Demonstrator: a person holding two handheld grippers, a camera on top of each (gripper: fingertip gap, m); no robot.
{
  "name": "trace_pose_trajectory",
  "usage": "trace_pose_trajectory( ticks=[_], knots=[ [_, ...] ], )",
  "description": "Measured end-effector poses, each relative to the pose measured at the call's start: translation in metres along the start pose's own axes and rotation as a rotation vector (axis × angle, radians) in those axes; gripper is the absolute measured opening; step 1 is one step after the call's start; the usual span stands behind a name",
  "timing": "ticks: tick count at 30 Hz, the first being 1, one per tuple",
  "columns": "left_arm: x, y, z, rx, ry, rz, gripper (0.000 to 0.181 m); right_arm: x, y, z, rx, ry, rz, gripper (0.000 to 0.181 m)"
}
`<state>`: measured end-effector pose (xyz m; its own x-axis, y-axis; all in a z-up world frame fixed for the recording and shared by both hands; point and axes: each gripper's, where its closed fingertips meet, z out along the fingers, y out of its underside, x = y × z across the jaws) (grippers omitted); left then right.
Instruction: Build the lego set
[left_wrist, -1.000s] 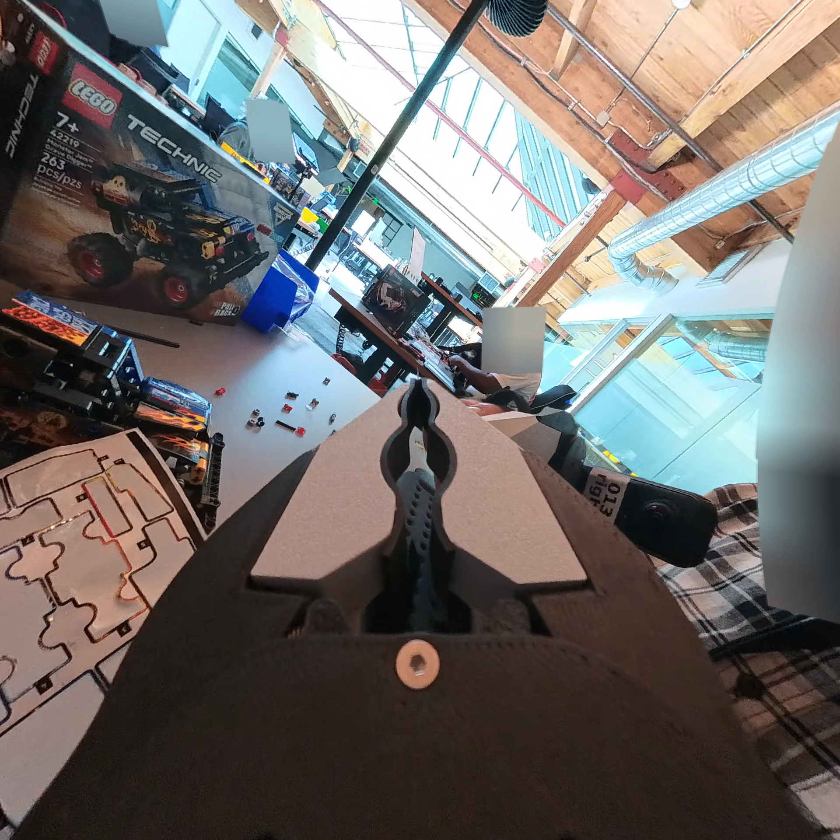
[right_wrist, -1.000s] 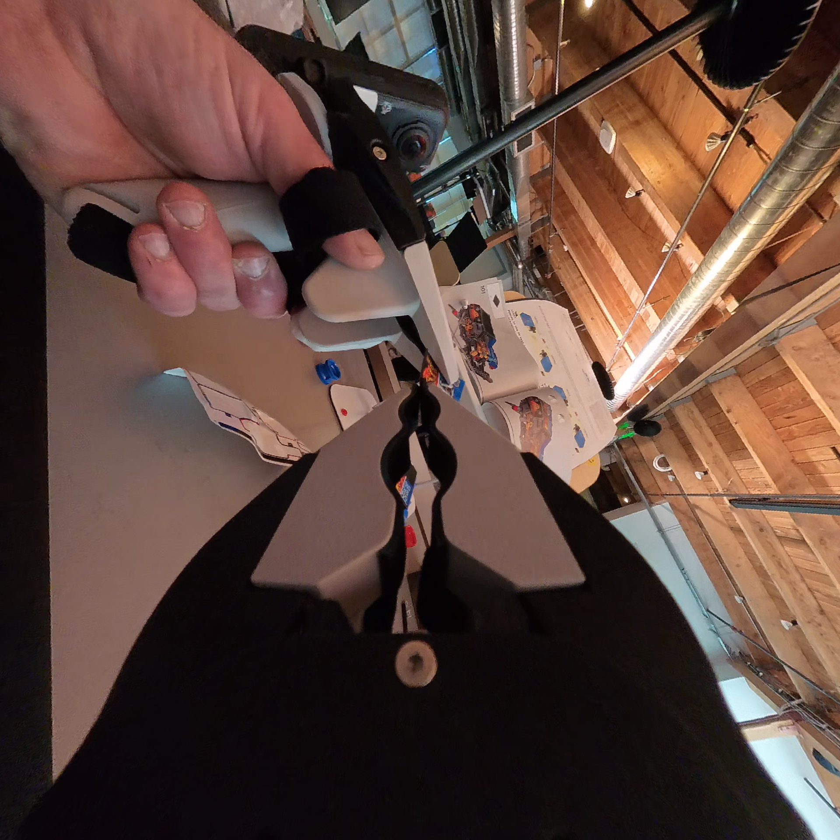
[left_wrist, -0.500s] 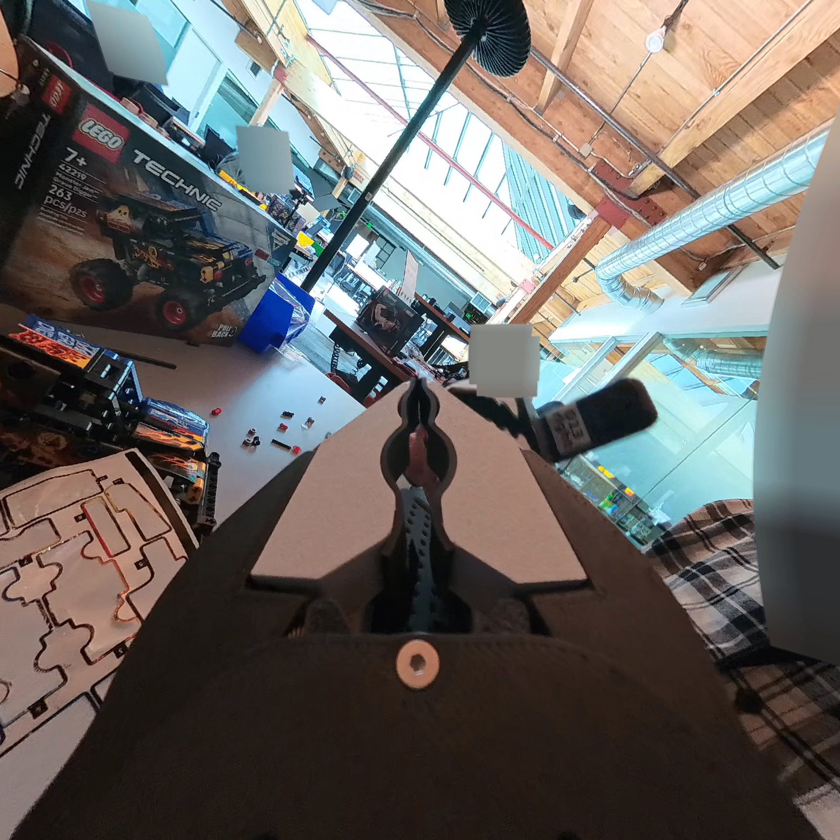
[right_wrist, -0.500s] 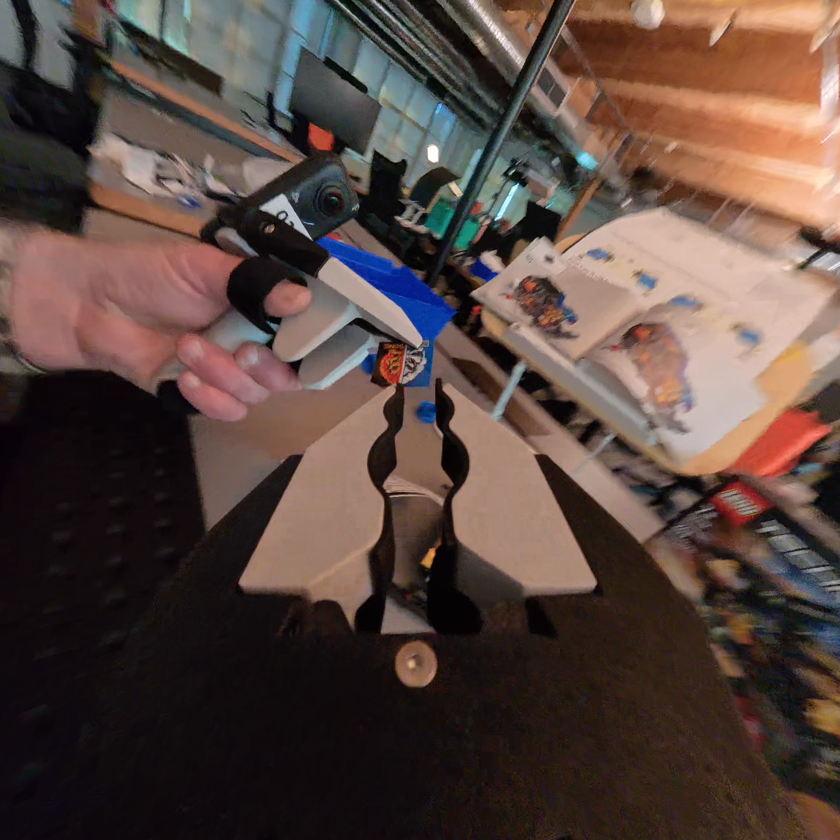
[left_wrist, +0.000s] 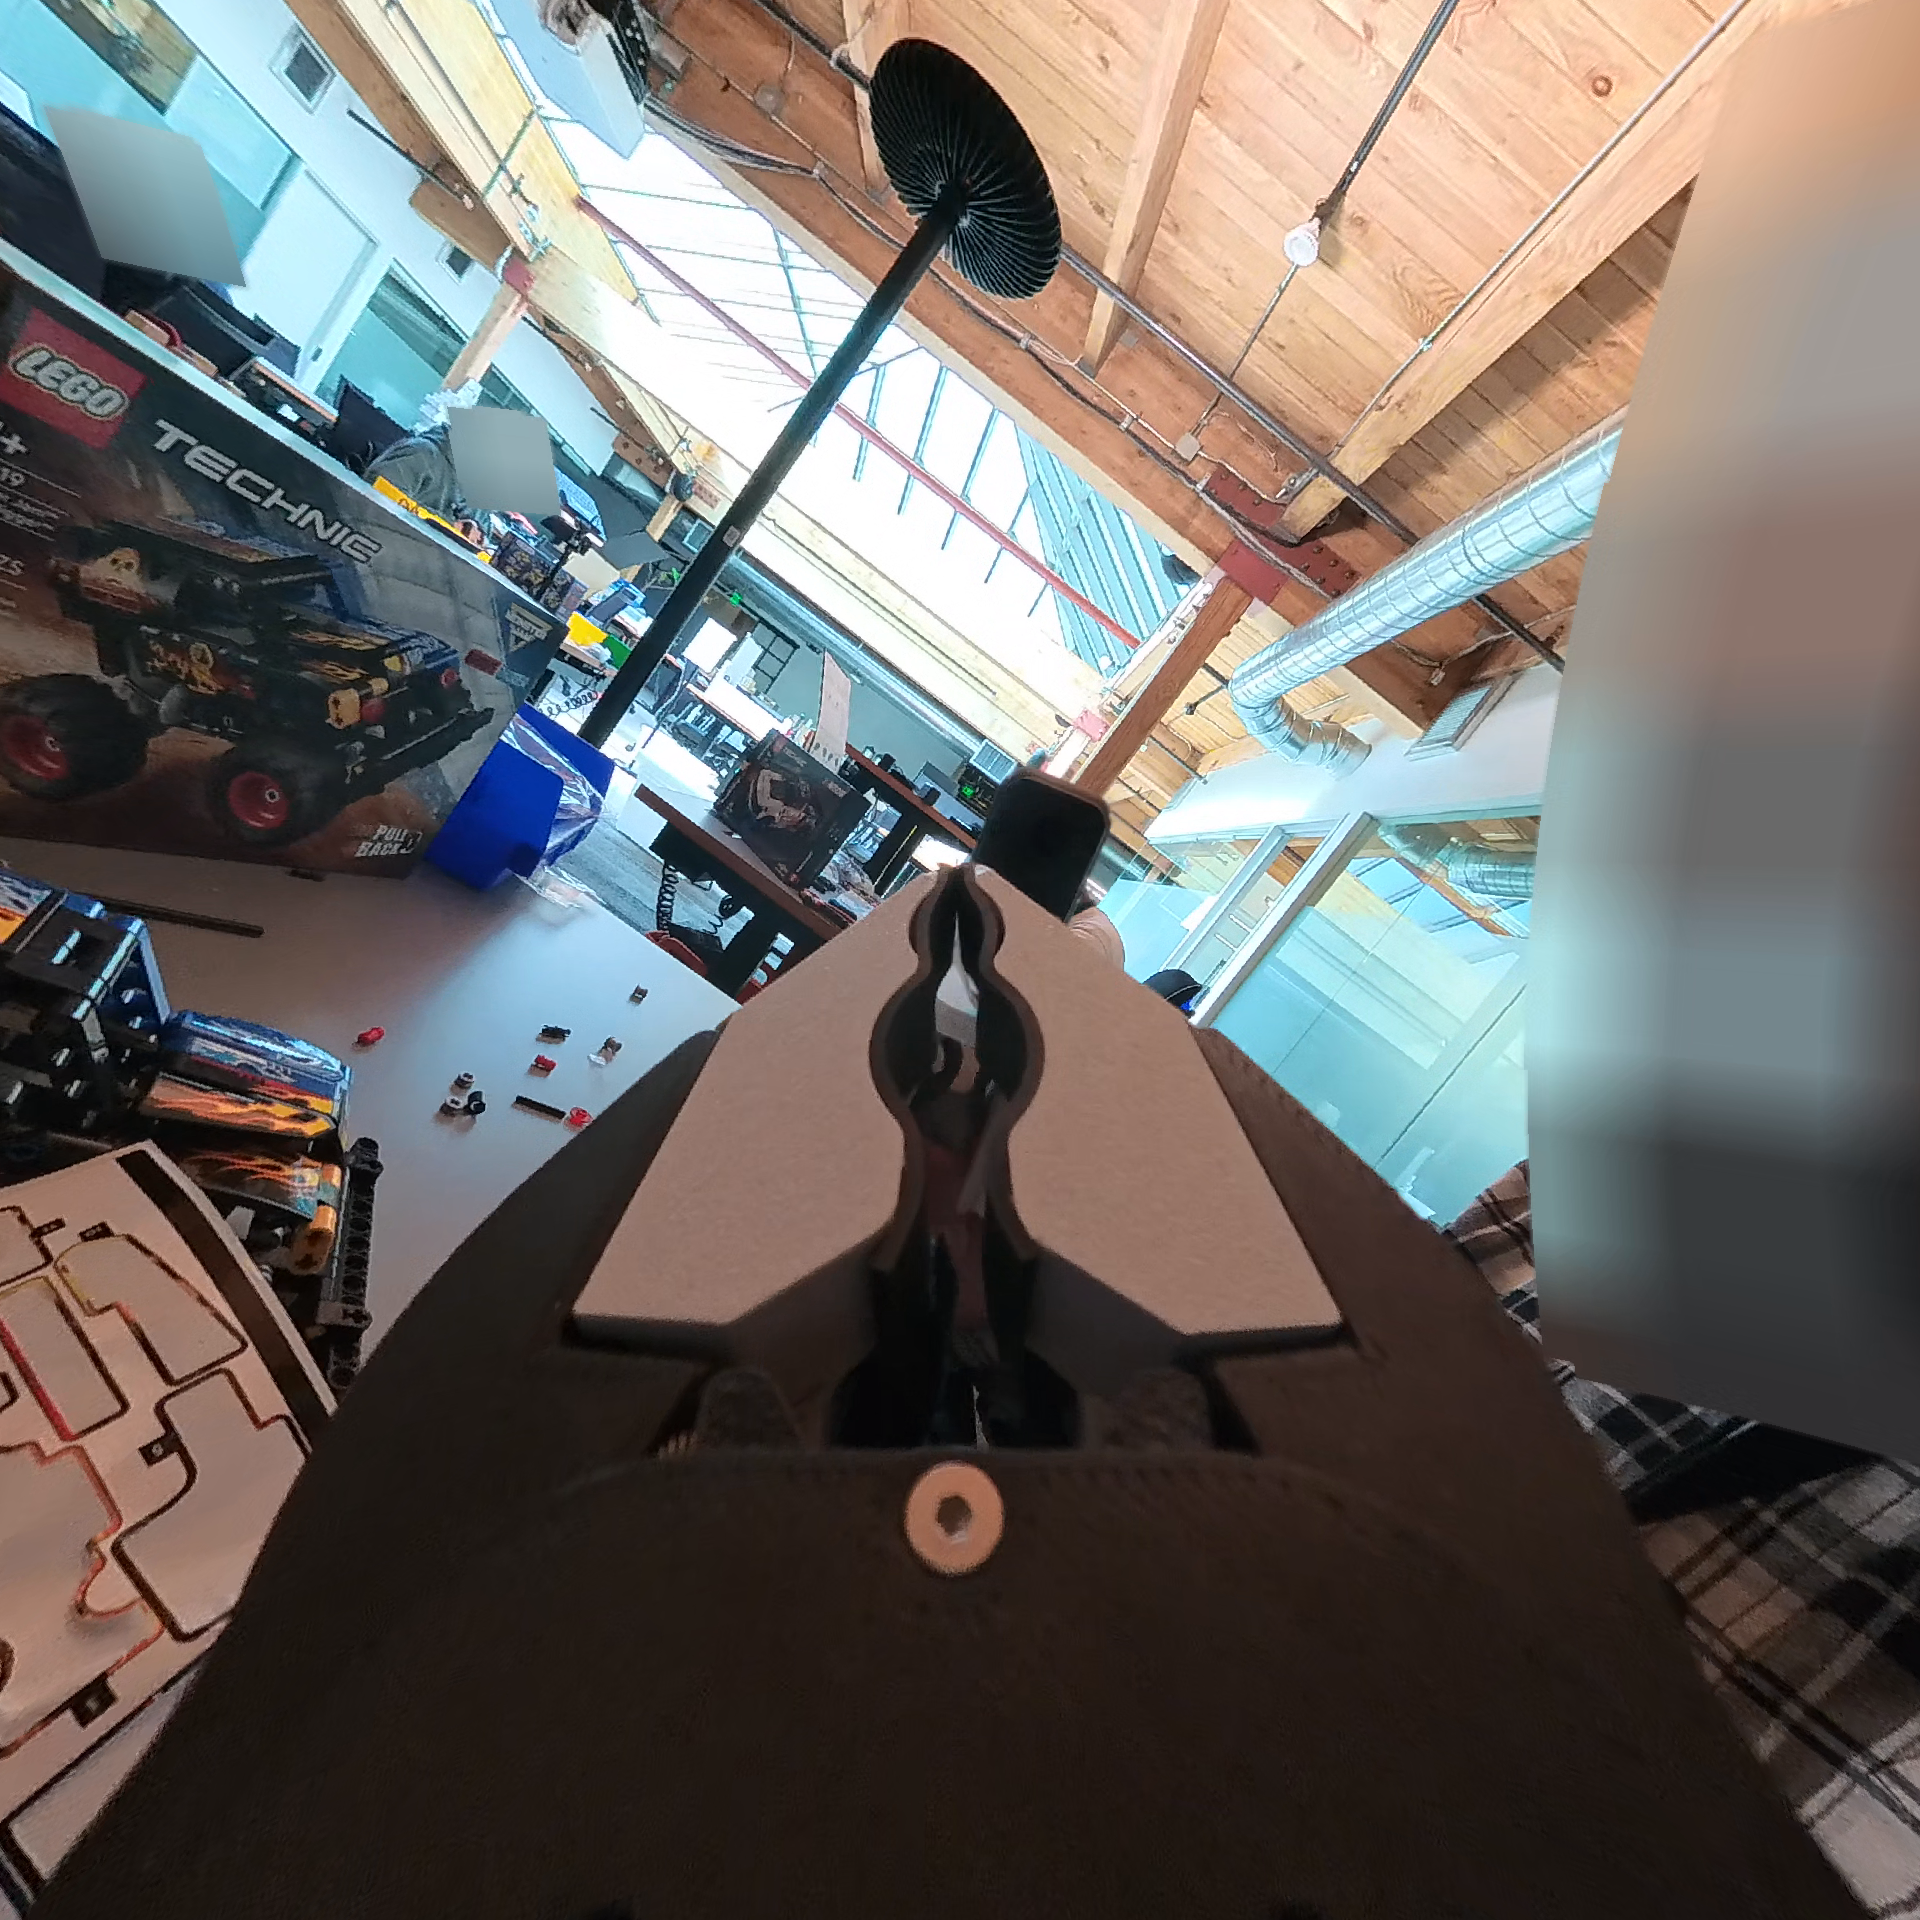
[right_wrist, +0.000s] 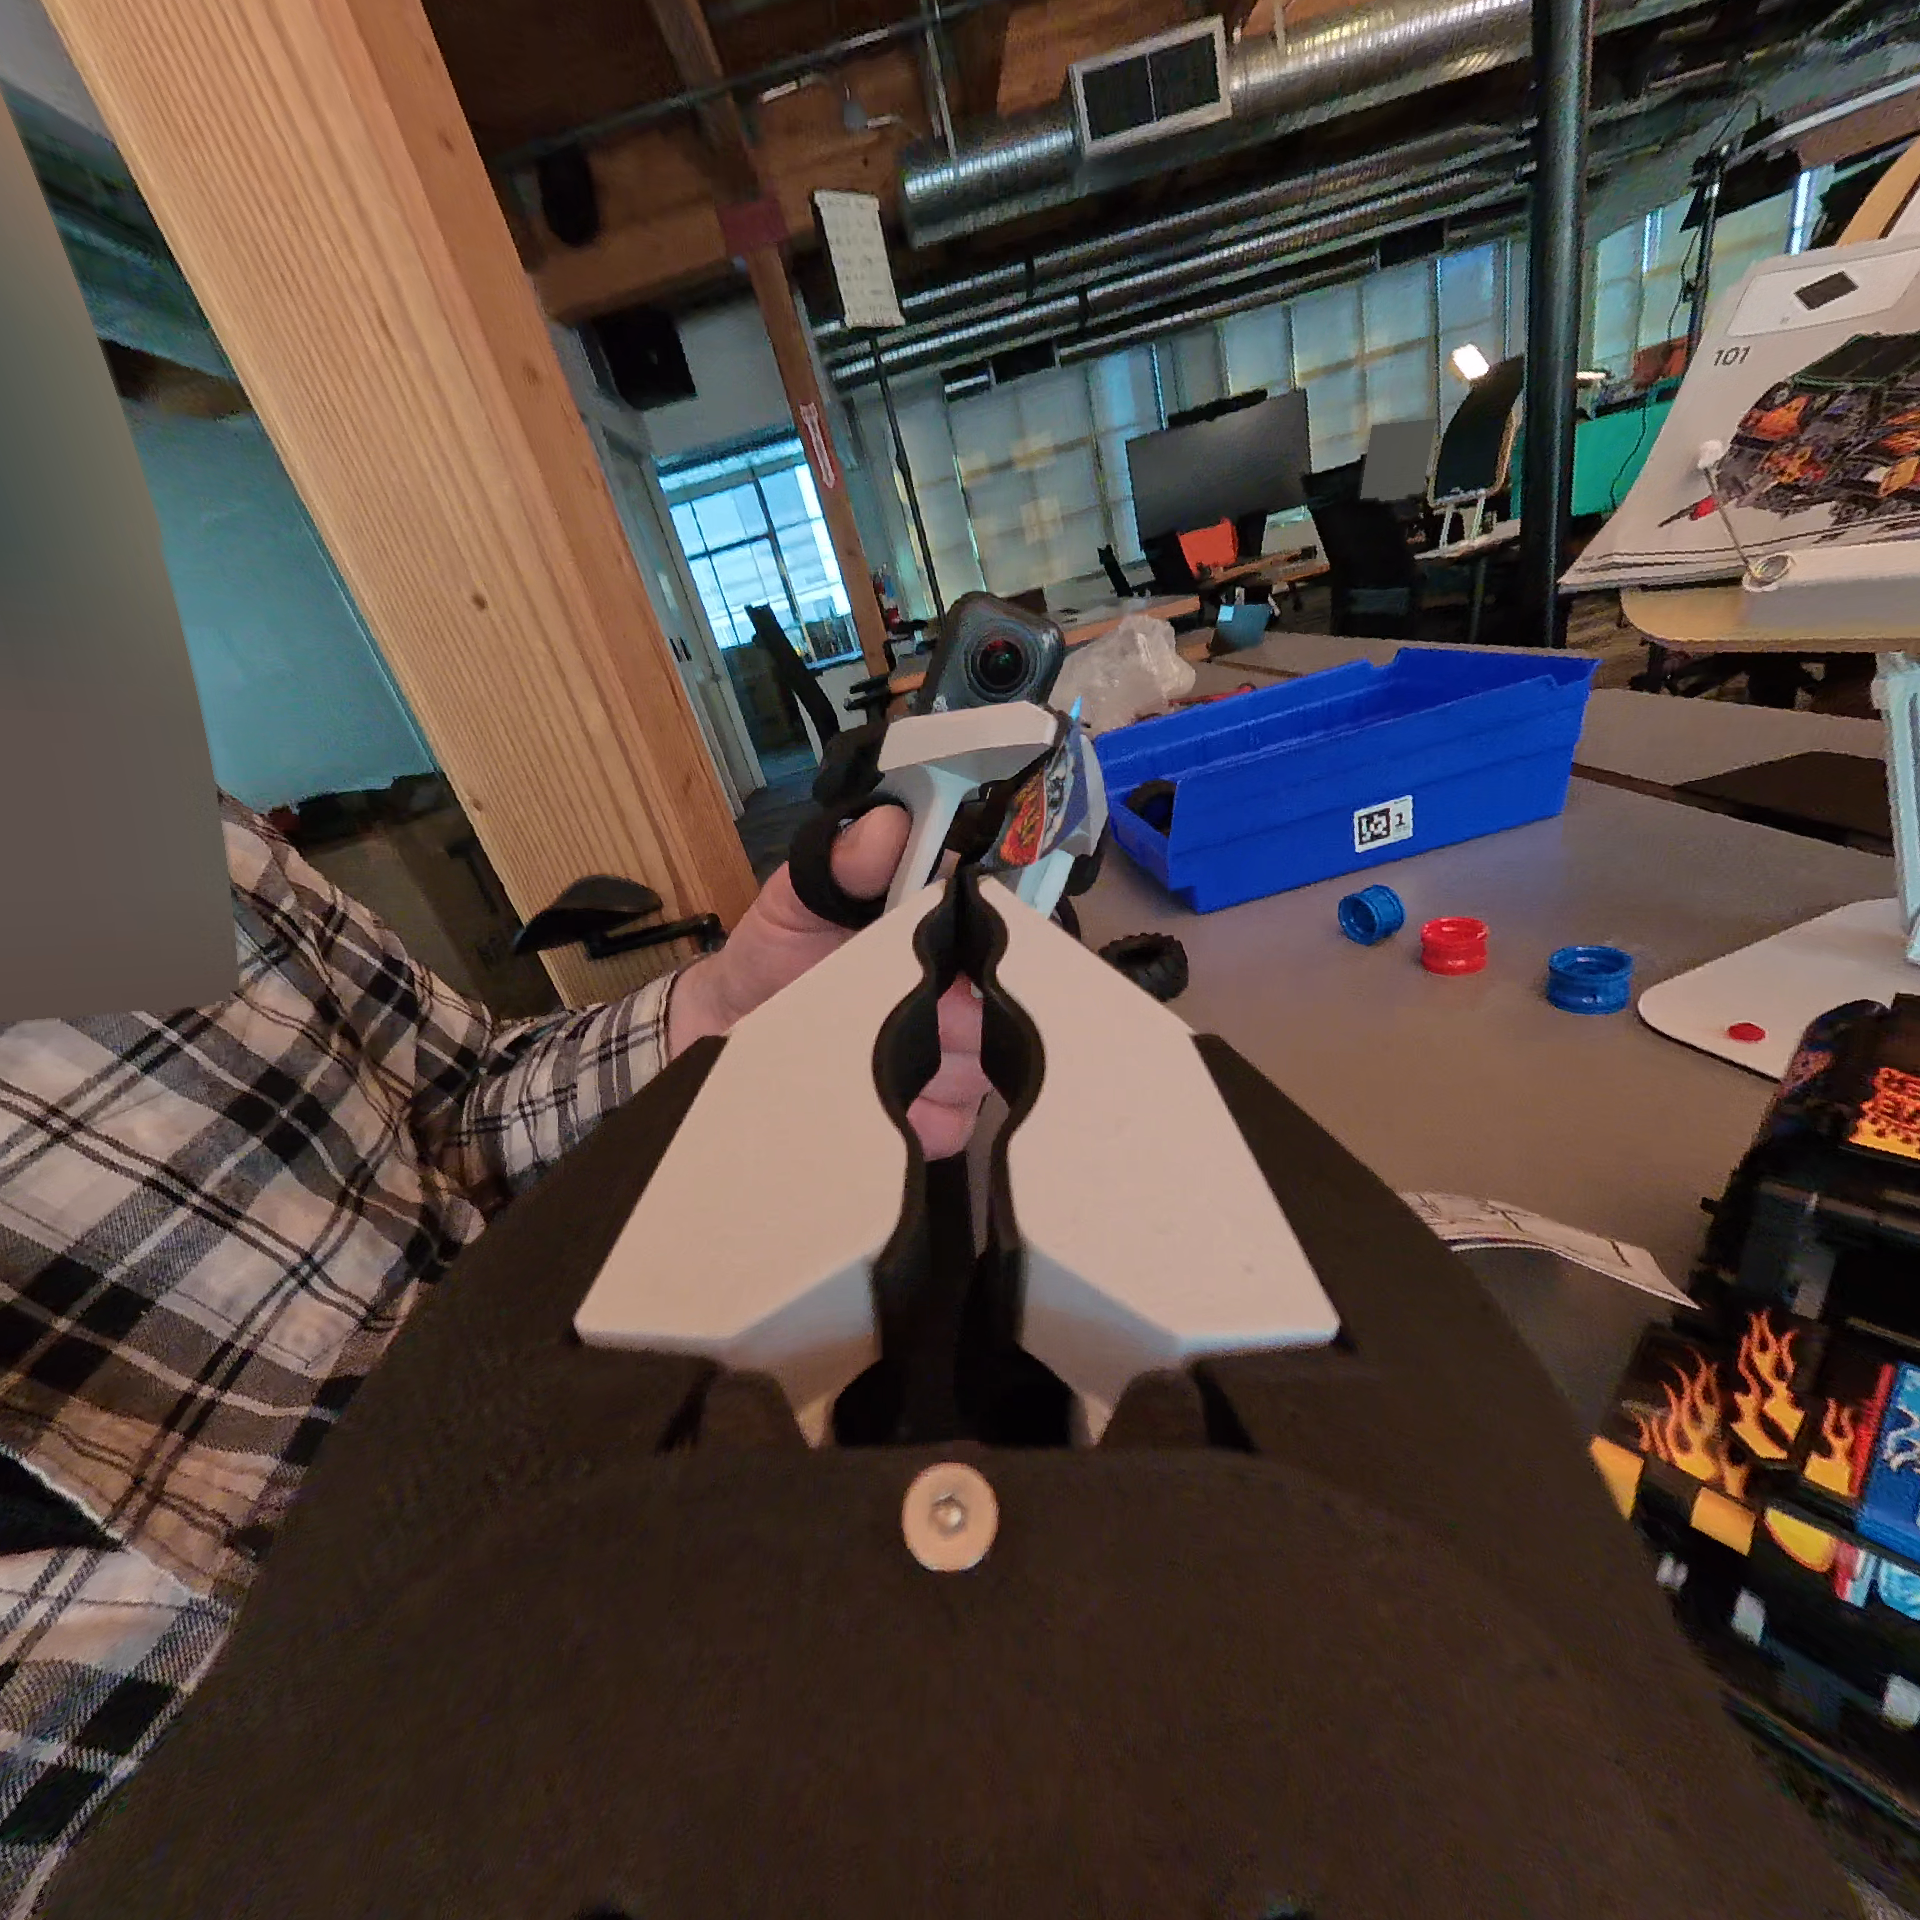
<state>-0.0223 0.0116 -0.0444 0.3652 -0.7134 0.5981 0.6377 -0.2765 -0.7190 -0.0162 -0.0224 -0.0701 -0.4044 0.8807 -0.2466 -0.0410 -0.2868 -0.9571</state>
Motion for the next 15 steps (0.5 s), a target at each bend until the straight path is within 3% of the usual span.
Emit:
trace_pose_trajectory(
  ticks=[4, 6, 10, 15],
  knots=[
    [0.003, -0.004, -0.001, 0.016, 0.011, 0.012, 0.0, 0.001, -0.004, -0.002, 0.031, 0.0, 0.006, 0.0],
    [0.005, -0.007, -0.002, 0.029, 0.024, 0.01, 0.0, 0.003, 0.001, -0.001, 0.012, -0.011, 0.058, 0.018],
    [0.008, -0.007, 0.0, 0.029, 0.042, 0.018, 0.0, 0.004, -0.002, -0.002, 0.068, -0.055, 0.139, 0.022],
    [0.008, -0.003, 0.003, 0.023, 0.045, 0.023, 0.0, 0.002, -0.009, -0.002, 0.119, -0.067, 0.131, 0.0]
  ],
)
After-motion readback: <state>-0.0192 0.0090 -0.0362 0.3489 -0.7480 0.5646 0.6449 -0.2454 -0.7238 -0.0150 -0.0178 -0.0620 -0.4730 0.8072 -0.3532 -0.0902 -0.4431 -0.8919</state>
